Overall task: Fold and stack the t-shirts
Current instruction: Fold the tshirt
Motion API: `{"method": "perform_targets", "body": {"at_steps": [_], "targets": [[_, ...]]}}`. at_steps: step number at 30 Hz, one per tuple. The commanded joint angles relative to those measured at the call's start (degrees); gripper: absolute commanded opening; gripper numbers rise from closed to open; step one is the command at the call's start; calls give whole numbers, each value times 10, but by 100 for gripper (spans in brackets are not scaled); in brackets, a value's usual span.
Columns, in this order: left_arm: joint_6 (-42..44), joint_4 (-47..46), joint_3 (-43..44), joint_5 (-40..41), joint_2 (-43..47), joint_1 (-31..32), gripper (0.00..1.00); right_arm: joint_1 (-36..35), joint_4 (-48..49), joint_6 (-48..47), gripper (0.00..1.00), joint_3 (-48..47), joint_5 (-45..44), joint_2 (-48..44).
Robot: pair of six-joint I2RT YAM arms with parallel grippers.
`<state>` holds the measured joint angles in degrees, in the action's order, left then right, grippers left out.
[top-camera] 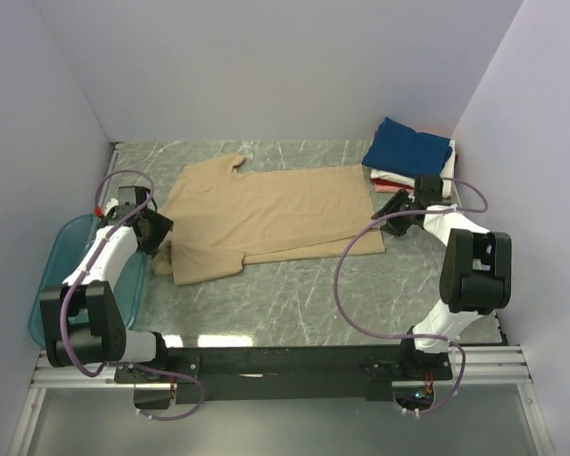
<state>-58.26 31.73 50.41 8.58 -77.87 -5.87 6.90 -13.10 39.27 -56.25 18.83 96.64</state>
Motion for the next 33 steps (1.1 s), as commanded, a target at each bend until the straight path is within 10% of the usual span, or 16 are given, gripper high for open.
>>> {"method": "perform_targets", "body": {"at_steps": [1,33], "targets": [[28,-30,13,3,25,-6,68,-23,-17,-23,53,-17,-34,-58],[-1,-40,5,19,53,152,82,-95,-16,12,45,80,-120,-138]]}}
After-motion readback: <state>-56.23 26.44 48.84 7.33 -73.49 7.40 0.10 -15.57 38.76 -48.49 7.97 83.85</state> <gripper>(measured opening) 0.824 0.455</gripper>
